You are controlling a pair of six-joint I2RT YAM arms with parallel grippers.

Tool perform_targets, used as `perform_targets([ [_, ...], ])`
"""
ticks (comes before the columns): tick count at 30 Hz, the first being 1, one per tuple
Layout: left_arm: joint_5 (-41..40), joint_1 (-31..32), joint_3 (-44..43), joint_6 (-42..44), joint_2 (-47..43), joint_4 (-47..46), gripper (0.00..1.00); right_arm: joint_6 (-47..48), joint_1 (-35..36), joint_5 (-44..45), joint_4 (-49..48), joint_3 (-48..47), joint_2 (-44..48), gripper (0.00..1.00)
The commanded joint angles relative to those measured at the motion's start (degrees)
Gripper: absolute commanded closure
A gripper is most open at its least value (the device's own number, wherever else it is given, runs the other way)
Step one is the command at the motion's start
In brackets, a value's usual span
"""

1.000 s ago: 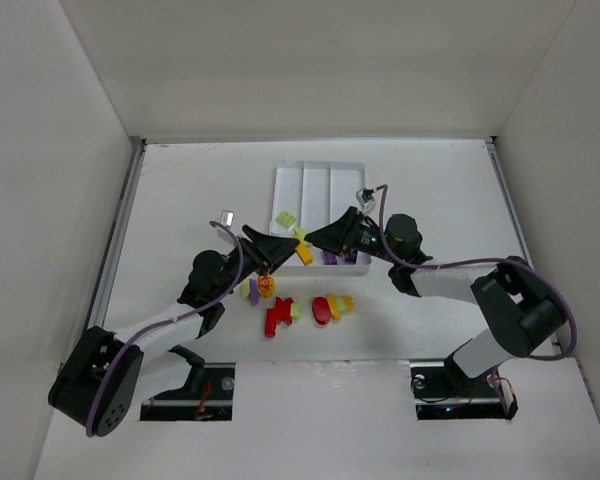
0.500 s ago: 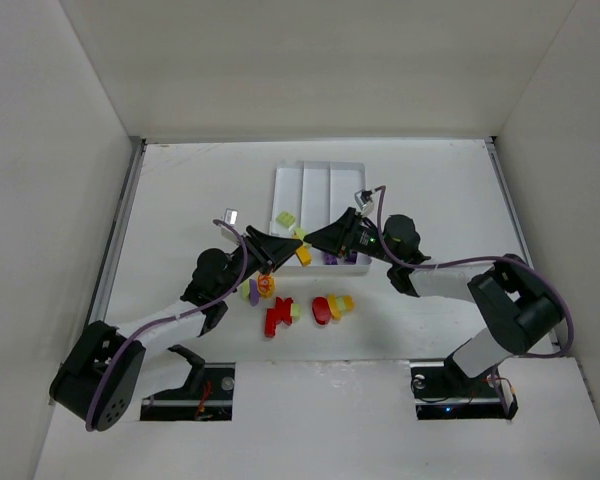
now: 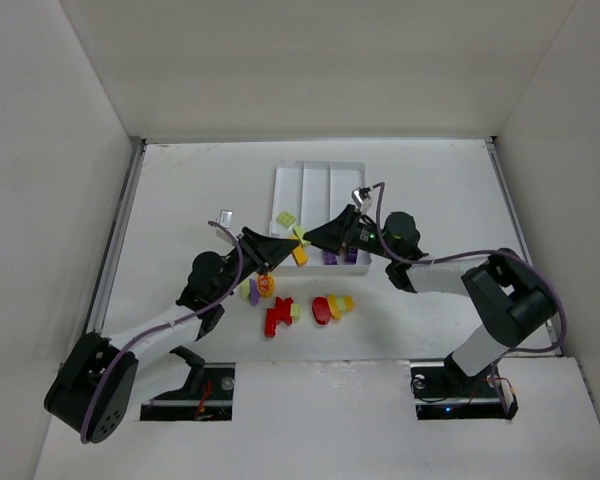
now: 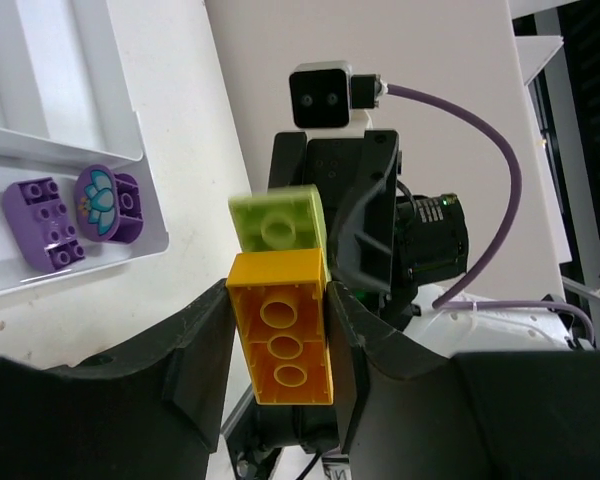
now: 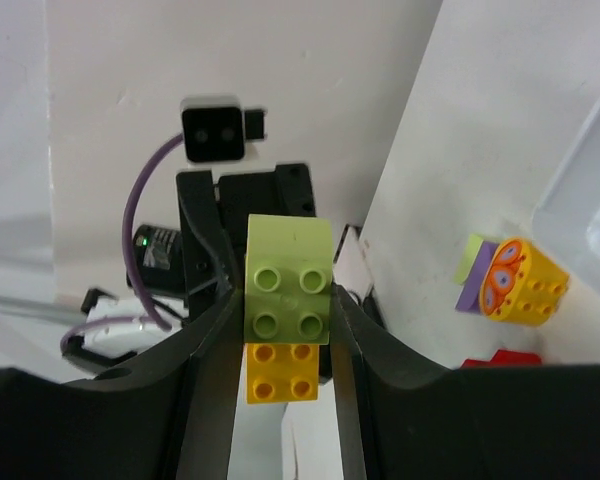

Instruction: Sort the legos into containers by color

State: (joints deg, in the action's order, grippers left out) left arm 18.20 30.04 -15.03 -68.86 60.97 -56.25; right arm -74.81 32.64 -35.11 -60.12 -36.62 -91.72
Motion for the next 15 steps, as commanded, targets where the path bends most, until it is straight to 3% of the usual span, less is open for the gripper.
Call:
perform_targets([
  [1, 1.8, -1.6, 2.0, 3.0, -4.0, -1.8, 0.78, 0.5, -3.2, 3.8, -1.1, -4.0, -2.1, 0.69],
  [9, 3.2, -5.1, 4.2, 5.4, -7.7, 3.2, 0.78, 1.1, -4.2, 3.4, 3.1, -9.5, -3.6, 0.69],
  [15, 2.8, -8.0, 3.2, 5.8, -9.5, 5.8, 0.78, 10.2, -3.3, 10.0, 20.4, -18.5, -9.1, 0.68],
])
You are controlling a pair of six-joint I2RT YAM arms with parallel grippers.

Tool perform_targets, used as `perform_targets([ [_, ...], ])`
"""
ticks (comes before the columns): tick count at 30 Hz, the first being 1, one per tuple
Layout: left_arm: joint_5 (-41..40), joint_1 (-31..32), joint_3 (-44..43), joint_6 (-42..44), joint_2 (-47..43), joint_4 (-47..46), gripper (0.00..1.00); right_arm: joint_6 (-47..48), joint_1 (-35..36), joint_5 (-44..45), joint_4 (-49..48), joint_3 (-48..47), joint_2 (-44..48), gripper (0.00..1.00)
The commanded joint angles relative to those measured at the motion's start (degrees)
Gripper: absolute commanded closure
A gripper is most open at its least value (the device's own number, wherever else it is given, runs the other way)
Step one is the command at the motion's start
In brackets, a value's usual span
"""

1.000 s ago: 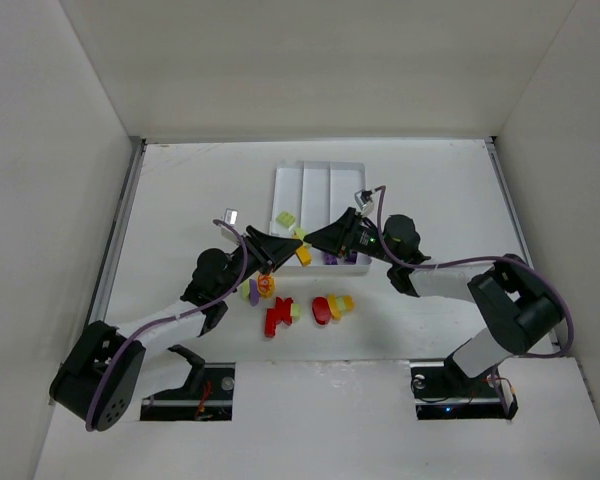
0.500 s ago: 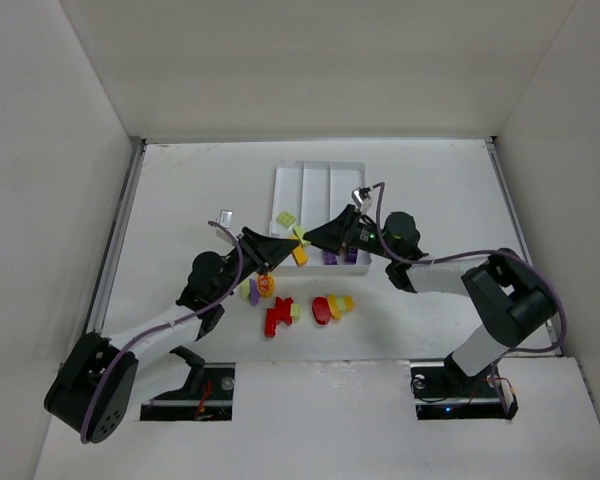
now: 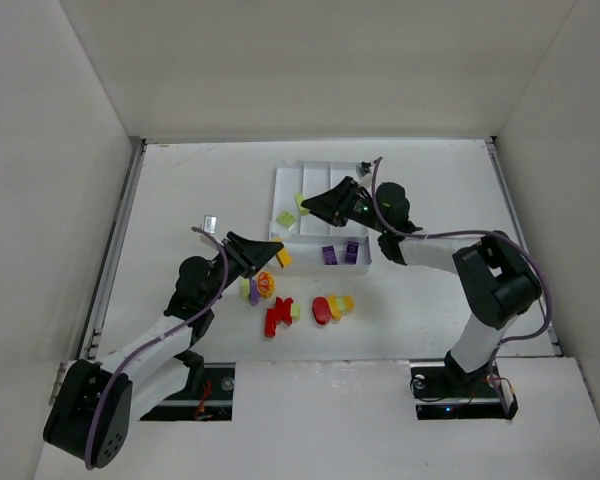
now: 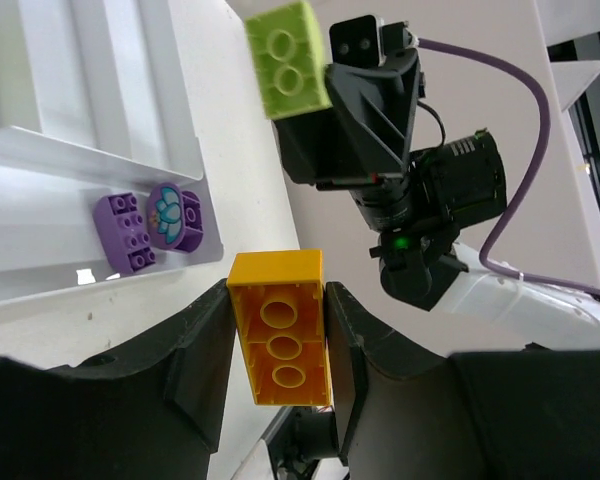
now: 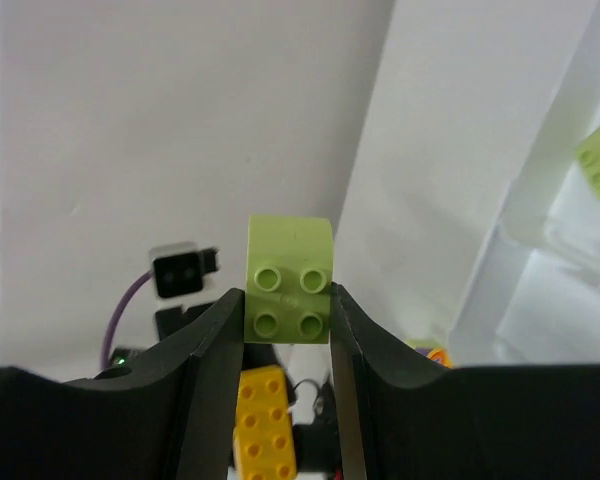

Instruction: Sort the legos into containers by color

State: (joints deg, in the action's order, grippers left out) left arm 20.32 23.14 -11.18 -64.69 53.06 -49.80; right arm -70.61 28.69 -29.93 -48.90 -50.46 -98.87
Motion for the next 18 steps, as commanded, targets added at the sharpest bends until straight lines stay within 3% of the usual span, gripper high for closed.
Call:
perform_targets([
  [1, 0.4, -1.7, -0.7, 1.5, -1.8, -0.2, 0.78, 8.0, 0.6, 6.9, 13.0, -6.7, -2.5, 0.68],
  [9, -1.4, -4.6, 0.4, 2.1, -3.8, 2.3, 0.78, 22.3, 2.1, 20.0, 39.1, -27.6, -12.3, 0.66],
  [18, -1.2, -5.7, -1.3, 4.0, 0.7, 2.3, 0.77, 24.9, 4.4, 22.4, 49.4, -42.4, -22.9, 0.62],
])
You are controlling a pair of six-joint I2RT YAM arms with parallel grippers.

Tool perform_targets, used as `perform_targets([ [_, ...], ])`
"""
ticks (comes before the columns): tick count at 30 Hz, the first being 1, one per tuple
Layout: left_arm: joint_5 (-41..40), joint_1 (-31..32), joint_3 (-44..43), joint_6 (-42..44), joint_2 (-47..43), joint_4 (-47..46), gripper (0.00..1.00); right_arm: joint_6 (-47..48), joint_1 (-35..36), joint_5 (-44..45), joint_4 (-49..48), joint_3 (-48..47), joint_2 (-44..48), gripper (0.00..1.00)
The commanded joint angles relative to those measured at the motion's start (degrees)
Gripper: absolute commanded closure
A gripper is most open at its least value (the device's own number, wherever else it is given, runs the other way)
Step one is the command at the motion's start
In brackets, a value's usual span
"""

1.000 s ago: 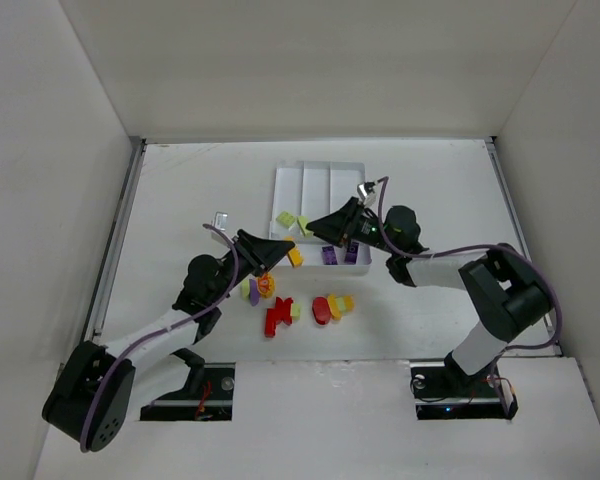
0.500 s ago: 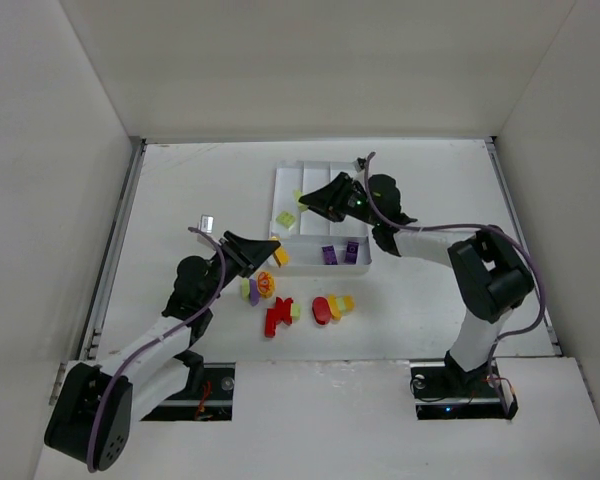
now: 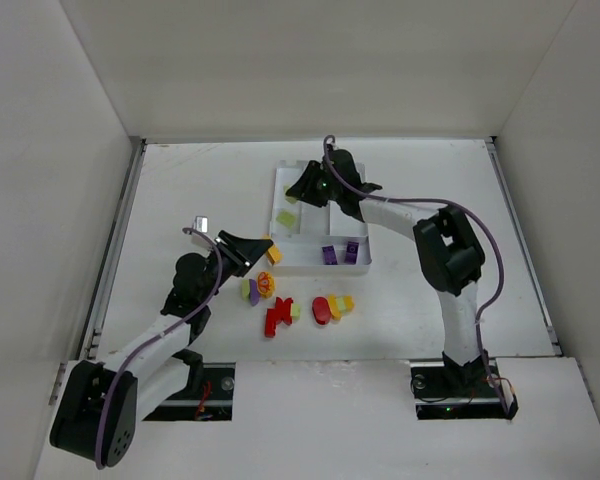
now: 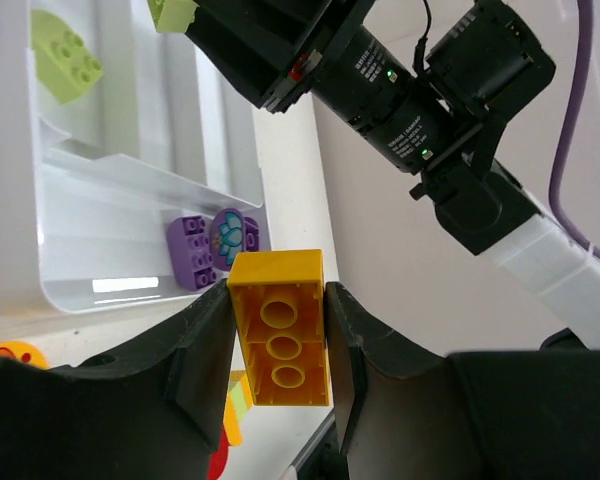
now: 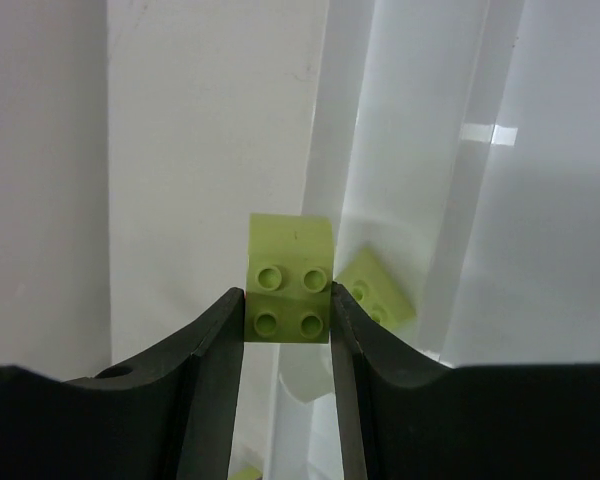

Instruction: Sort the legos into containers by color

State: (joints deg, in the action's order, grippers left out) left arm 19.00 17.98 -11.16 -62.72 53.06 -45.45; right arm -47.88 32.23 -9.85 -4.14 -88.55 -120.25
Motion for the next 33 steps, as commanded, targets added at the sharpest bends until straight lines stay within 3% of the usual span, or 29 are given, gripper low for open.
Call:
perform_targets([
  [1, 0.1, -0.5, -1.6, 2.1, 1.2, -2.0, 0.77, 2.3, 1.0, 2.4, 5.1, -5.5, -2.3, 0.6],
  [6, -0.1, -0.6, -2.6, 2.4, 3.0, -1.8, 0.77, 2.4, 1.1, 2.5, 7.2, -10.7, -5.3, 0.5],
  [12, -2.0, 1.0, -4.7, 3.1, 5.0, -1.7, 0.78, 2.4, 0.8, 1.9, 6.3, -8.7, -1.4, 0.4],
  [16, -5.1, 4.3, -8.3, 5.1, 7.9, -0.3, 0.78, 3.0, -1.3, 2.5, -1.0, 4.3, 9.6, 0.43],
  [23, -14.2, 13.1, -22.5, 15.1, 20.6, 6.2, 0.78, 2.9, -6.1, 5.7, -11.5, 33.5, 34.2, 0.7],
  [27, -18.0, 15.1, -33.0, 21.8, 29.6, 14.1, 0.78, 3.8, -6.0, 11.2, -12.8, 44.6, 45.2, 0.69],
  [33, -21.3, 15.1, -48.5, 30.8, 42.6, 25.0, 0.78, 5.1, -5.8, 15.8, -13.9, 53.2, 54.0, 0.54],
])
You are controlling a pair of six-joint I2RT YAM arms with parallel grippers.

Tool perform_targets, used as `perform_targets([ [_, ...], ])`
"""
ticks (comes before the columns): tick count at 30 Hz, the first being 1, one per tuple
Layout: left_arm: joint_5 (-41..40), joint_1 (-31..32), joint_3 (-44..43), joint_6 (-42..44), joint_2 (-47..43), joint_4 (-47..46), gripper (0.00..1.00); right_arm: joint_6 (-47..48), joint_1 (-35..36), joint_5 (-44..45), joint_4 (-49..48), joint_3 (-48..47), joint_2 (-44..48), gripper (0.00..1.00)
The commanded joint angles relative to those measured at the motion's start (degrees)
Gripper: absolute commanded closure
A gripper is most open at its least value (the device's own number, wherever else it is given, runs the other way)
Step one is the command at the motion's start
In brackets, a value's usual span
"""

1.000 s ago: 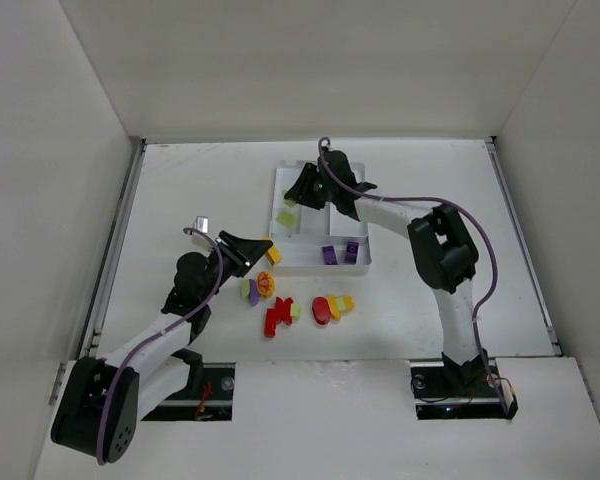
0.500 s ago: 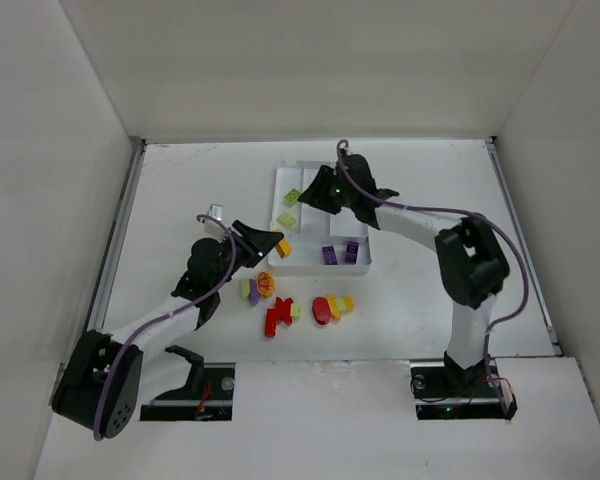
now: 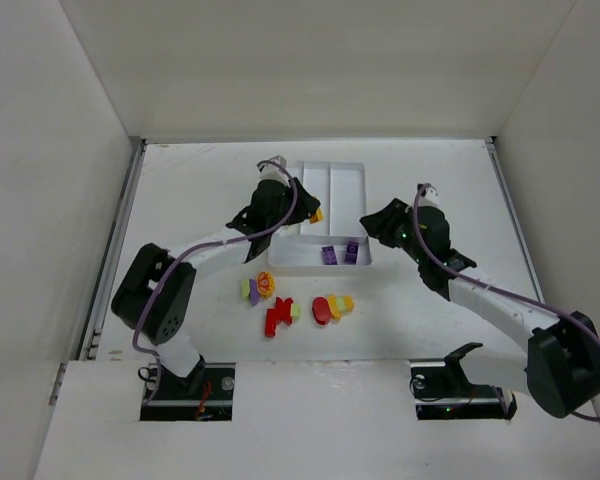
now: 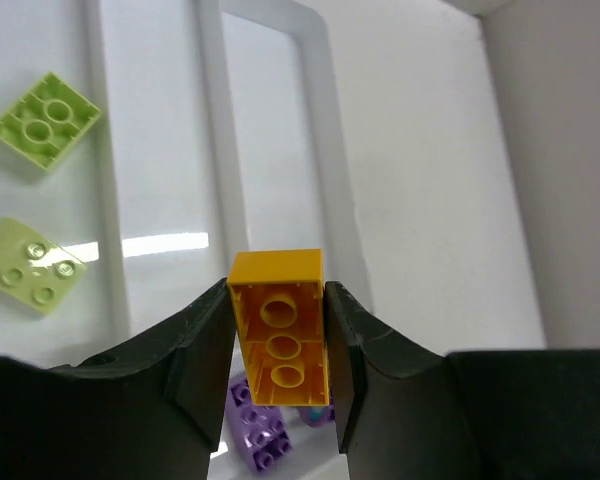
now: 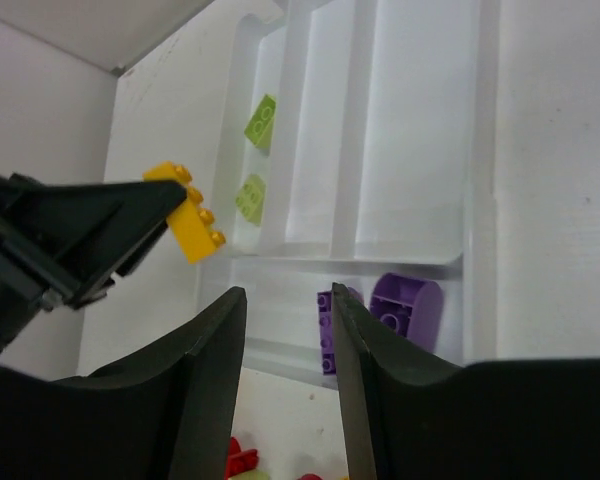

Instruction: Sort the legos into containers by color

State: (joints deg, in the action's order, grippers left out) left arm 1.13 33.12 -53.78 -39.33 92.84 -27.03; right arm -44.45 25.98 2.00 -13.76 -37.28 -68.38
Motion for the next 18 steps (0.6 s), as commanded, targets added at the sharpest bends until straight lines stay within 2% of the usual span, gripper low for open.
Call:
perform_targets([
  [1, -3.5, 0.1, -8.4, 8.4, 4.8, 8.2, 0.78, 1.6, 0.4, 4.0, -4.8, 2.6, 2.5, 0.53],
  [9, -6.0, 0.3, -25.4, 16.1, 16.9, 18.1, 0.77, 0.9, 0.1, 2.7, -6.7, 4.5, 3.5, 0.49],
  [18, -7.1, -0.4, -37.4, 19.3, 25.3, 25.0, 0.72, 0.9, 0.0, 2.6, -6.7, 4.8, 4.0, 0.44],
])
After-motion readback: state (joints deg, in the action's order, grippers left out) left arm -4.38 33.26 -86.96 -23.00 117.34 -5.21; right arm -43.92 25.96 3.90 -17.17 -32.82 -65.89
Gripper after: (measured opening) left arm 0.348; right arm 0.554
